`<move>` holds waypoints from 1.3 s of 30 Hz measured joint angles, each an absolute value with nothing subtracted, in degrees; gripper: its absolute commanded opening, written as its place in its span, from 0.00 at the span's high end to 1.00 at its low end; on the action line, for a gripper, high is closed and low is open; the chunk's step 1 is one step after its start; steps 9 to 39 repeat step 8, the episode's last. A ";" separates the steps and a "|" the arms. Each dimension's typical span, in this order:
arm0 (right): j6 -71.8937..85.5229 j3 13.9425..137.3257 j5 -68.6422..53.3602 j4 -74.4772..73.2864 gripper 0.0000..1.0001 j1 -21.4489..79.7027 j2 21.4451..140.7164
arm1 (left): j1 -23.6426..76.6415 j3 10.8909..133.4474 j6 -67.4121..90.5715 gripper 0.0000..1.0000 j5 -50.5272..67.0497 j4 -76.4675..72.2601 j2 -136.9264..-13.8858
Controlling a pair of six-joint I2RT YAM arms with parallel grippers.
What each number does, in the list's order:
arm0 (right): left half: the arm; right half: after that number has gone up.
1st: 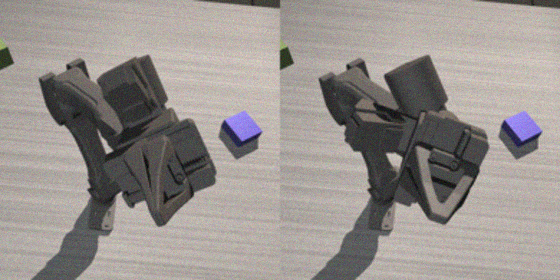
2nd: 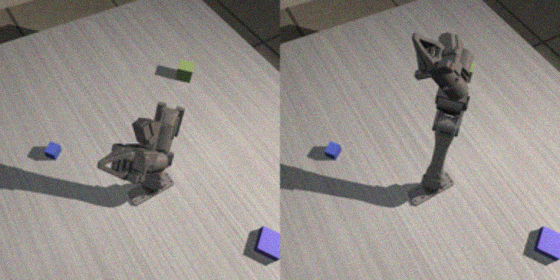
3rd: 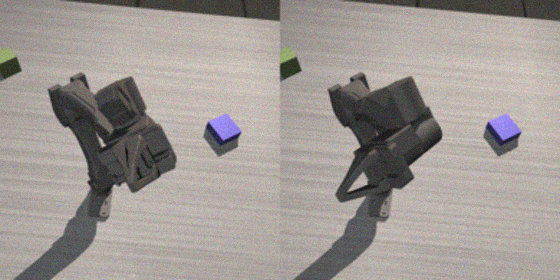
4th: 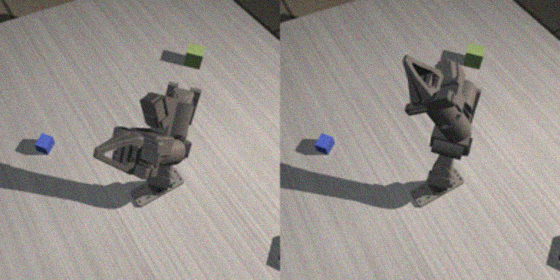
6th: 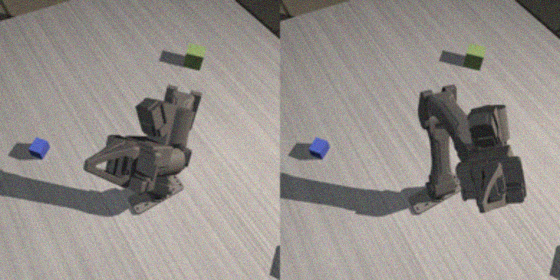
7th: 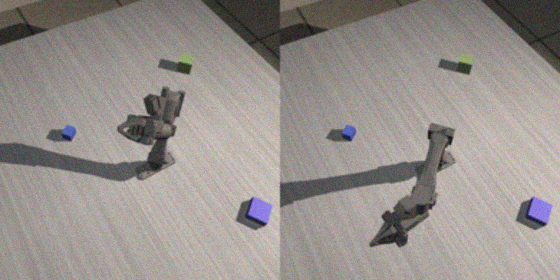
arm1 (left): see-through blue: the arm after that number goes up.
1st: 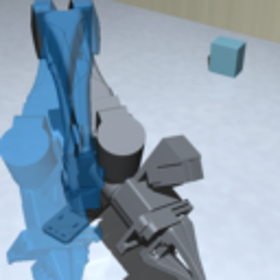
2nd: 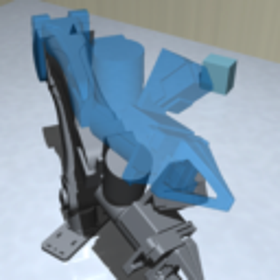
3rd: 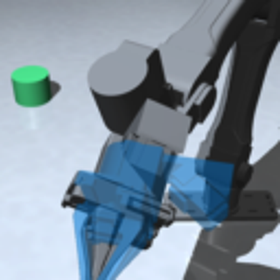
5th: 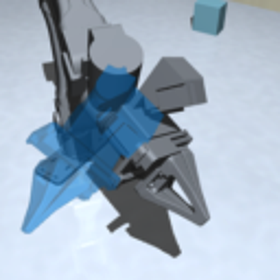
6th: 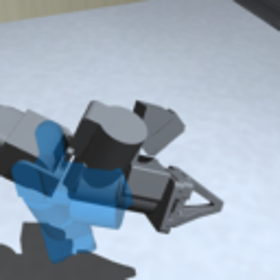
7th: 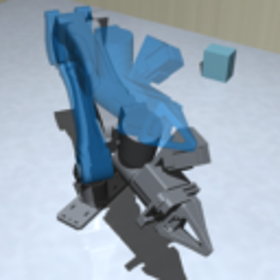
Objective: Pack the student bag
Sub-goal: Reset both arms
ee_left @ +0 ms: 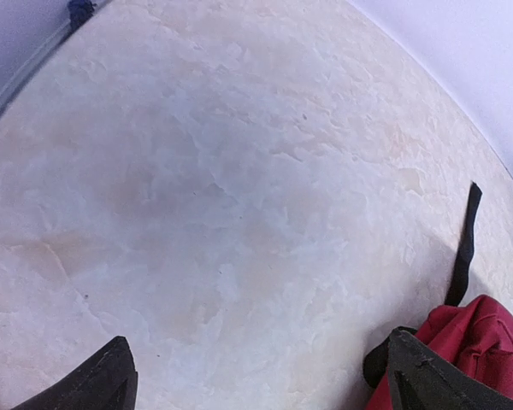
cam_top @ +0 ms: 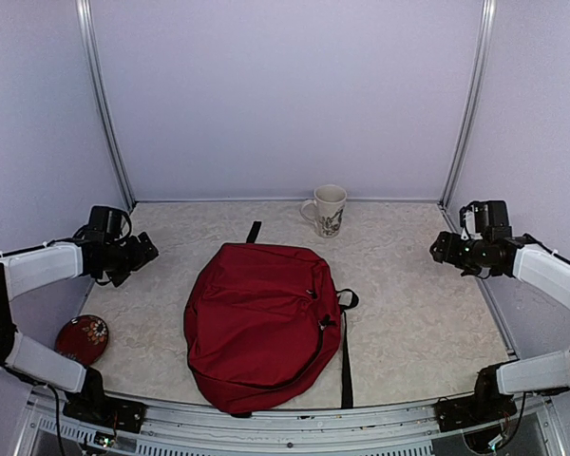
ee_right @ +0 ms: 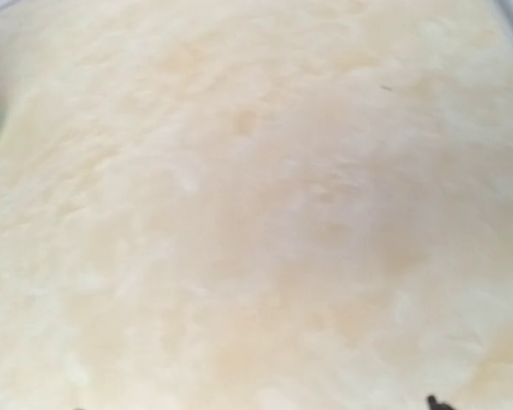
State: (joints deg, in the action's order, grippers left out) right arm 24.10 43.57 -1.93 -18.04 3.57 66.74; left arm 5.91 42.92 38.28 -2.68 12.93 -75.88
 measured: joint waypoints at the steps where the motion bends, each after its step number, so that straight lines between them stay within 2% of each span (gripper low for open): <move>1: 24.71 42.33 -1.04 -17.39 0.18 3.55 65.98 | 5.91 42.89 37.91 0.01 -3.66 12.95 -75.55; 8: 29.12 35.73 3.70 -13.19 0.19 3.51 65.01 | 5.91 39.16 35.07 0.01 -10.09 11.55 -70.76; 39: 29.12 35.73 3.70 -13.19 0.19 3.51 65.01 | 5.91 39.16 35.07 0.01 -10.09 11.55 -70.76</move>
